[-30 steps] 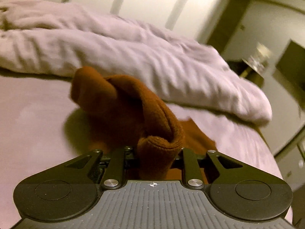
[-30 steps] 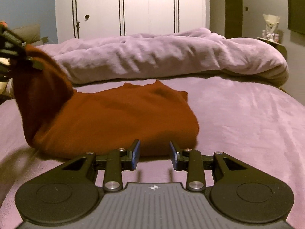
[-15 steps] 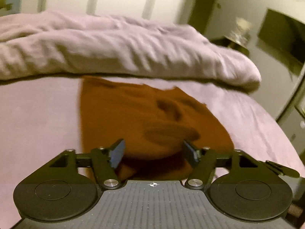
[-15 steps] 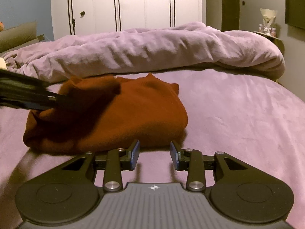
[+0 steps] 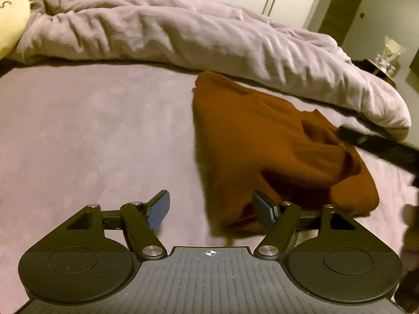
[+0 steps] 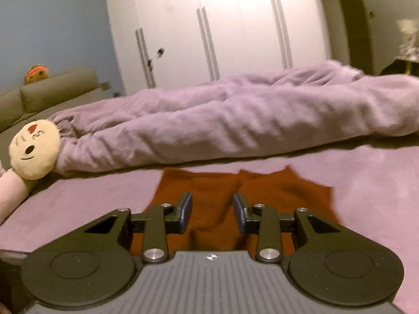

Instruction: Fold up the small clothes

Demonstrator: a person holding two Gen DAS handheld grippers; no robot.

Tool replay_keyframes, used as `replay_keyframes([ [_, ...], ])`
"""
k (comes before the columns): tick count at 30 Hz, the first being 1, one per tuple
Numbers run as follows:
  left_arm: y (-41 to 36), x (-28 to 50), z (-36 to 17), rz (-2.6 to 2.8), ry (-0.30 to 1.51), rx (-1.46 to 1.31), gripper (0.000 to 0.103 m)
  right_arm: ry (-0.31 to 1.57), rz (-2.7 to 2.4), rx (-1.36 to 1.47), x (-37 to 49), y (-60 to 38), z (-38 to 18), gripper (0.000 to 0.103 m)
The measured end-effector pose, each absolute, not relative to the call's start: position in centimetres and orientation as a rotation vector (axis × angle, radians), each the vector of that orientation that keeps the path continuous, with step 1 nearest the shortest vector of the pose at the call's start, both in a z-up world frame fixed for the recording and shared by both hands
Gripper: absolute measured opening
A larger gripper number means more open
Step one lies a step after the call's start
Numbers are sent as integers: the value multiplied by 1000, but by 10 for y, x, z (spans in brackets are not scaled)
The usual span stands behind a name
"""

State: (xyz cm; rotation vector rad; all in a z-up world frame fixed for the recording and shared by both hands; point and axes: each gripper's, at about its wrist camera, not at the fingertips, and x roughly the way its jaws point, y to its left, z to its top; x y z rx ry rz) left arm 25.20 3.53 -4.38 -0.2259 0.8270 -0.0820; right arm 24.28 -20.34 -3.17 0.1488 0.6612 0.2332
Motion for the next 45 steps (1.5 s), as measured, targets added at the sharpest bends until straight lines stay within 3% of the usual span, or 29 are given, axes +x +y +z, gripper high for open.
replay_keyframes([
  [6,29,255,-58,-117,858,-199,81,899,122,125,258,-231,-100,18],
  [12,25,259,-67,-126,867,-205,83,834,156,364,257,-257,-77,24],
  [15,20,259,-68,-131,879,-182,83,822,212,474,273,-255,-67,34],
  [18,18,256,-69,-126,881,-149,83,904,297,555,297,-241,-77,57],
  [22,23,254,-68,-119,881,-153,83,973,349,604,314,-228,-95,57],
  [24,27,254,-65,-113,881,-168,83,1009,387,660,322,-227,-100,54],
  [26,29,254,-60,-108,876,-178,83,1014,368,603,321,-222,-100,24],
  [27,30,252,-56,-102,863,-186,83,1008,364,564,320,-220,-99,16],
  [33,34,248,-23,-75,734,-215,86,841,310,298,297,-220,-61,12],
  [39,15,276,-49,-109,868,-212,86,881,246,123,293,-228,-70,12],
  [41,16,278,-54,-109,878,-229,87,896,245,116,292,-229,-79,15],
  [45,20,276,-54,-109,874,-217,88,874,216,250,286,-254,-68,42],
])
